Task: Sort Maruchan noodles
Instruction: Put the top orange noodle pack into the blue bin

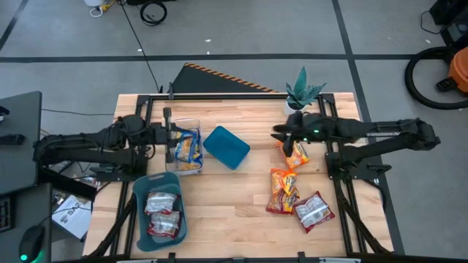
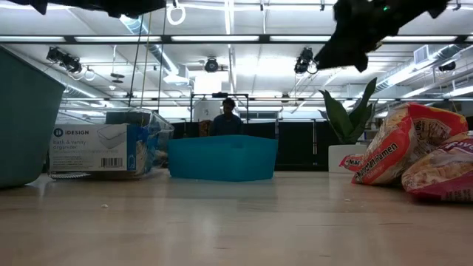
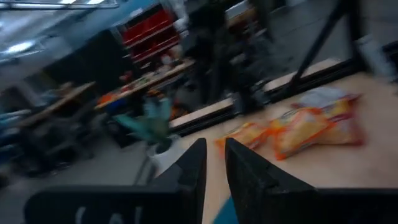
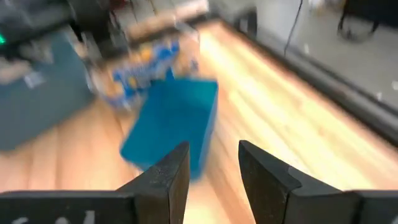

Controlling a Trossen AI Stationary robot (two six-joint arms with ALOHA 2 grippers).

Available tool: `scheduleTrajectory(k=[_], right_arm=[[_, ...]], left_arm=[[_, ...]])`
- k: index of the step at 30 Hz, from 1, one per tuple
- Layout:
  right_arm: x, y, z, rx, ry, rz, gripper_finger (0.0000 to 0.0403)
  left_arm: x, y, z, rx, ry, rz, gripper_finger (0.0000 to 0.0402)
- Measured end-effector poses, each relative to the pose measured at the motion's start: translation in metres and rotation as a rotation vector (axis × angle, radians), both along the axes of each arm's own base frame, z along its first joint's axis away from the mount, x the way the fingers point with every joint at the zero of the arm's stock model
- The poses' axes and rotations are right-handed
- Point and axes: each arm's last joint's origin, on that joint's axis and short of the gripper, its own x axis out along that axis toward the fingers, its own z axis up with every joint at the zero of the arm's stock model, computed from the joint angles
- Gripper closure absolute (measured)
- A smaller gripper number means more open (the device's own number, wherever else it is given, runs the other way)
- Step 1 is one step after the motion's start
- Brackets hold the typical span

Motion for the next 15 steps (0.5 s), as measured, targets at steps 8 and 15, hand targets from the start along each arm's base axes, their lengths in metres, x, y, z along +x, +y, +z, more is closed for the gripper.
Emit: scheduleTrajectory(k=[8,15], right_arm=[[0.031,-0.013,-0.023,0.098,0.305,0.001,0.0259],[0.039,-0.019,-0.053,0.150,0.604,-0.023,0.0257]], left_arm=[[-0.002,-0.005,-0.009,-0.121,0.029,-0.130,0.0338],[-0.034,-0.007,-0.015,-0.108,-0.140,-0.073,0.0355]])
